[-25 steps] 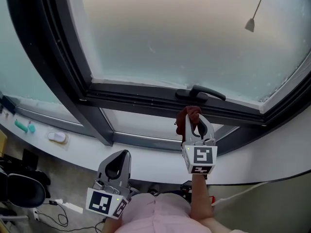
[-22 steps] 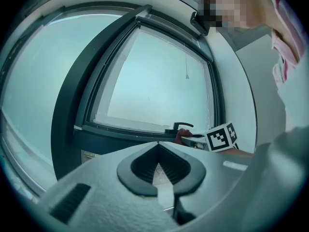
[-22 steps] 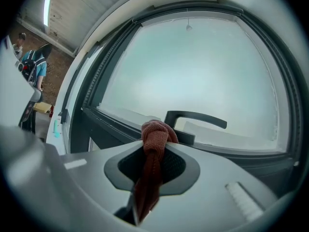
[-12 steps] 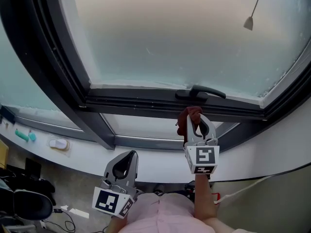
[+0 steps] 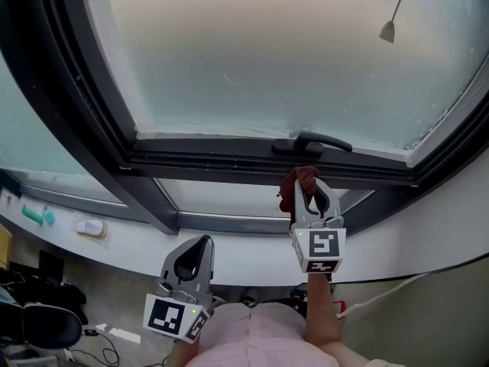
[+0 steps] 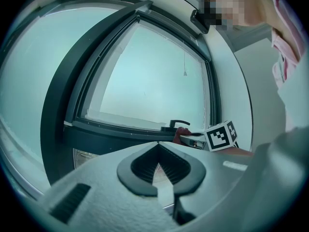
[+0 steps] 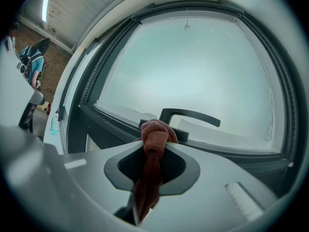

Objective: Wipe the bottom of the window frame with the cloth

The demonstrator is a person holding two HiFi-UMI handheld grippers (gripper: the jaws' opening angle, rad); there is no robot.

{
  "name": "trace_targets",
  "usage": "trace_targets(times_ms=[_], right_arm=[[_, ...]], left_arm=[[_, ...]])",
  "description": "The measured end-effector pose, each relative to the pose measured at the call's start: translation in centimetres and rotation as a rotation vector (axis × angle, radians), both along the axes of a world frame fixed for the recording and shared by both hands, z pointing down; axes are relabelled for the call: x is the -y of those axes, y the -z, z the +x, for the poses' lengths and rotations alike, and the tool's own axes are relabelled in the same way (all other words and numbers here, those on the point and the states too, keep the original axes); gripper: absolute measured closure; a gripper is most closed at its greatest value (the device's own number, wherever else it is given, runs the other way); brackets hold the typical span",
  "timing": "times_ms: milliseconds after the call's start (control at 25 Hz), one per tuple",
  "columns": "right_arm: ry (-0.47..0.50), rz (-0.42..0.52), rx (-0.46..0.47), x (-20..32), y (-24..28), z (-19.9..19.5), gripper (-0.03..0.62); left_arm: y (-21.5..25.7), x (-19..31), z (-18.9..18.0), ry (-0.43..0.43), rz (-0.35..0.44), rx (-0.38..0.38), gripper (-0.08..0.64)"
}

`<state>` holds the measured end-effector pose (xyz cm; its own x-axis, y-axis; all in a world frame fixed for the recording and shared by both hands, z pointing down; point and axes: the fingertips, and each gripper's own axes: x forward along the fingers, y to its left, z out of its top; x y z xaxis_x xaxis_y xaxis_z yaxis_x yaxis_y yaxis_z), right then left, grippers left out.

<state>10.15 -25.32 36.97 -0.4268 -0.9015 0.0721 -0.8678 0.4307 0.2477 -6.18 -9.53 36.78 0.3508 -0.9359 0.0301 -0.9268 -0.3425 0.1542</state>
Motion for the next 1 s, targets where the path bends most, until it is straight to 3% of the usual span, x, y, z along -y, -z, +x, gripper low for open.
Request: trace_targets(times_ms=[1000], right_arm=[[-0.061,-0.016,-0.017,0.6,-1.0,5.9,0.528]], left_arm=[[0.6,-1.4,2.1,0.024,0.016,0.014,0.565]])
